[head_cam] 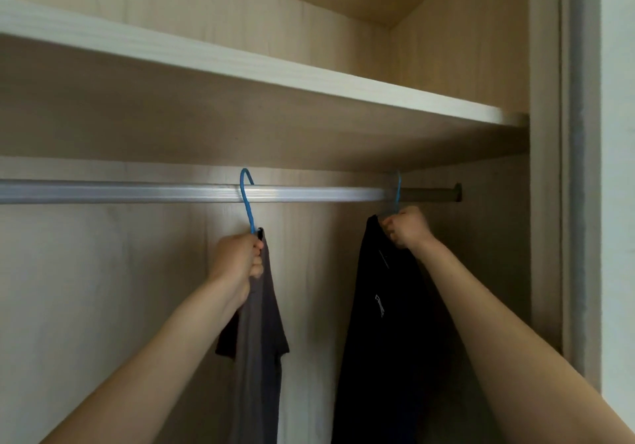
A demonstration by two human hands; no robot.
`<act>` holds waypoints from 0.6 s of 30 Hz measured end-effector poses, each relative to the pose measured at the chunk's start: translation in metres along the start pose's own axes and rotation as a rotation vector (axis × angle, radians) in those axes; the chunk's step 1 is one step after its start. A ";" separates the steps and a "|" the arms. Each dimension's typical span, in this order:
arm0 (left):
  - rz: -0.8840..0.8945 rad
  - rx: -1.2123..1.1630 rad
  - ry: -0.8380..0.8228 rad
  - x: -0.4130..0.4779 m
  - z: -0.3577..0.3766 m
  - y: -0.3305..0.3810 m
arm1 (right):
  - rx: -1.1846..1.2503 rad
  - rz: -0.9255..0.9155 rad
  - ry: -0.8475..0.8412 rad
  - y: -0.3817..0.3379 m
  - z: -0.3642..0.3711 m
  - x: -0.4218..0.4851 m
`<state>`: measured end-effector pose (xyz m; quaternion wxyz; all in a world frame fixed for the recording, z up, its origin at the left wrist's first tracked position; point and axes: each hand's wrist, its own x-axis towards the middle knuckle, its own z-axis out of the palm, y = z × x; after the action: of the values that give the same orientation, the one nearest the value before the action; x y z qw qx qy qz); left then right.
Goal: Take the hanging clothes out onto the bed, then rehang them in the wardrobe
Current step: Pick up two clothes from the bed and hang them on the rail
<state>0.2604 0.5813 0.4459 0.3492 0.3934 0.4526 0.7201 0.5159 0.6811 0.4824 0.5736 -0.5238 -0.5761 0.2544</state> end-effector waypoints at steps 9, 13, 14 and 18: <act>-0.088 -0.128 -0.029 0.009 0.015 -0.016 | -0.191 0.045 -0.046 0.040 0.001 0.039; -0.141 -0.213 -0.109 0.005 0.029 -0.022 | -0.139 0.082 -0.041 0.045 -0.005 0.047; -0.166 -0.251 -0.142 0.004 0.033 -0.023 | -0.109 0.099 -0.026 0.048 -0.009 0.051; -0.259 -0.317 -0.253 0.010 0.047 -0.028 | 0.035 0.171 0.042 0.063 -0.021 0.066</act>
<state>0.3019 0.6171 0.4359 0.5498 0.3593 0.3331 0.6765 0.5681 0.7536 0.4568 0.5707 -0.5662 -0.5127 0.3012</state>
